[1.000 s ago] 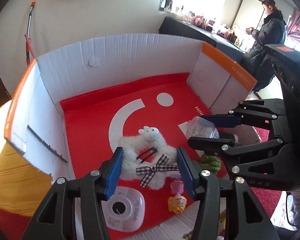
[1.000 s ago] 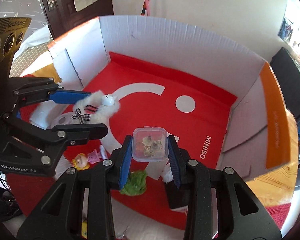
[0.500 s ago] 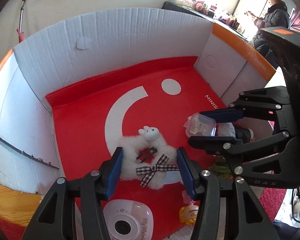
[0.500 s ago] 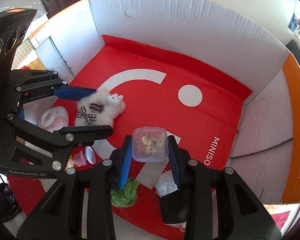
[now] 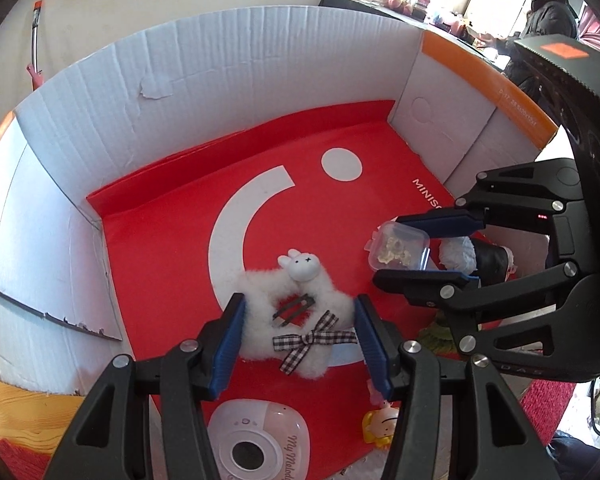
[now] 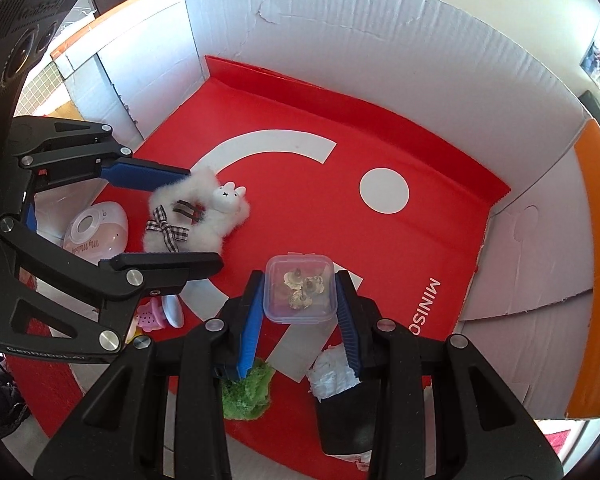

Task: Organize objects
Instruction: 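Lower and release the bunny with the left tool while the right tool releases the clear box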

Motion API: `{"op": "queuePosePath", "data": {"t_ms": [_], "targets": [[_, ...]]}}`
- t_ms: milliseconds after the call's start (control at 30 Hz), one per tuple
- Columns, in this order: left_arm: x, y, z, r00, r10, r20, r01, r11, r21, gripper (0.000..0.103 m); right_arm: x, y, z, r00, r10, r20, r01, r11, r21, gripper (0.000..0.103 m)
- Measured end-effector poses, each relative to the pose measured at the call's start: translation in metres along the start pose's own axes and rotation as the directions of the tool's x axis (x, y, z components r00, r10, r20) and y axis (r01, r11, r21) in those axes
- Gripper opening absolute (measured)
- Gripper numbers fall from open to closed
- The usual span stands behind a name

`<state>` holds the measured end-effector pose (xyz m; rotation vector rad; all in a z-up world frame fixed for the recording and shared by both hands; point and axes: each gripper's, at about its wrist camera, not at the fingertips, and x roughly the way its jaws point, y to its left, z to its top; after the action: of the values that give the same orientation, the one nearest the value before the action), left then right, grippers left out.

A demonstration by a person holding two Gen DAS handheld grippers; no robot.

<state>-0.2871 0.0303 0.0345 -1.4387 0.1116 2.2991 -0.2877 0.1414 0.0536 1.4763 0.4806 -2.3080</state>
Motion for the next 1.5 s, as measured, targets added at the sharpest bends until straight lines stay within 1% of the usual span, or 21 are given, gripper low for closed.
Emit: {"op": "queuePosePath", "data": {"t_ms": [200,533,767,867,900,933,1500], "targets": [[0.001,-0.002,0.0,1.0,0.004,-0.01,-0.004,1.0,0.02,0.057,-0.003,0.0,-0.004,1.0,-0.004,0.002,0.004,1.0,-0.009,0.034],[0.0,-0.004,0.002,1.0,-0.009,-0.009,0.009,1.0,0.01,0.056,-0.007,-0.003,-0.009,1.0,0.001,0.002,-0.001,1.0,-0.007,0.034],[0.0,0.003,0.002,1.0,-0.017,-0.009,0.018,1.0,0.005,0.057,-0.009,-0.007,-0.012,1.0,0.0,0.001,0.0,1.0,-0.01,0.034],[-0.001,0.004,0.002,1.0,-0.018,-0.01,0.018,1.0,0.004,0.058,-0.008,-0.006,-0.01,1.0,0.001,0.001,-0.001,1.0,-0.009,0.036],[0.0,0.004,0.002,1.0,-0.018,-0.009,0.018,1.0,0.004,0.058,-0.009,-0.007,-0.011,1.0,0.002,0.0,-0.002,1.0,-0.009,0.04],[-0.001,0.004,0.002,1.0,-0.019,-0.009,0.019,1.0,0.003,0.058,-0.01,-0.007,-0.011,1.0,0.002,-0.001,-0.002,1.0,-0.01,0.041],[-0.005,0.007,-0.001,0.999,-0.035,-0.009,0.035,0.999,-0.021,0.059,-0.019,-0.01,-0.018,1.0,-0.01,0.0,0.01,1.0,-0.019,0.042]]}}
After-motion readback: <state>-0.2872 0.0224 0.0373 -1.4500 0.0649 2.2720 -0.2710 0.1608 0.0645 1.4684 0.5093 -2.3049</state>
